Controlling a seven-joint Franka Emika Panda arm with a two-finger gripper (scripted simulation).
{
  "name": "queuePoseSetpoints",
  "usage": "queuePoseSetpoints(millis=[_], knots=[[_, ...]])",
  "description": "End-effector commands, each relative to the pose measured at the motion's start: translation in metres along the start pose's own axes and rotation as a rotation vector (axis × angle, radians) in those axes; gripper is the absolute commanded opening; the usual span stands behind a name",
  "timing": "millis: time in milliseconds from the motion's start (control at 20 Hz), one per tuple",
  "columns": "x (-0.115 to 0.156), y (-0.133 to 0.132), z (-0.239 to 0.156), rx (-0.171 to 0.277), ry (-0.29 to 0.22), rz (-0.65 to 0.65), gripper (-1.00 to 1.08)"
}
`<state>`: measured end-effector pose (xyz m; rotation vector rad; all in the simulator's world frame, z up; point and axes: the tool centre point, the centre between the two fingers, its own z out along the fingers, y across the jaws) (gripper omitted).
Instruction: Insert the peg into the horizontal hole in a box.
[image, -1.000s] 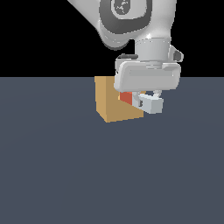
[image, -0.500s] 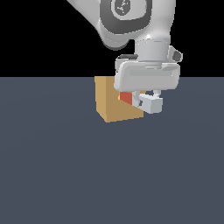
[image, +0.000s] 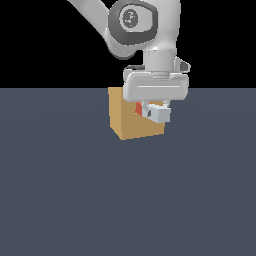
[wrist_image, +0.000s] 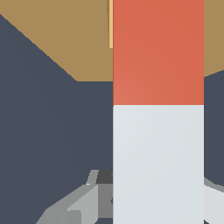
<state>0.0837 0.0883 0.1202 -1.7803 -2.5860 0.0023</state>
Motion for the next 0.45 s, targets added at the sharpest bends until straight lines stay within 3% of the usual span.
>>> queuePoseSetpoints(millis=[0, 400], knots=[[0.02, 0.001, -0.002, -0.004, -0.001, -0.001, -1.0], [0.048, 0.002, -0.003, -0.005, -0.001, -0.001, -1.0]])
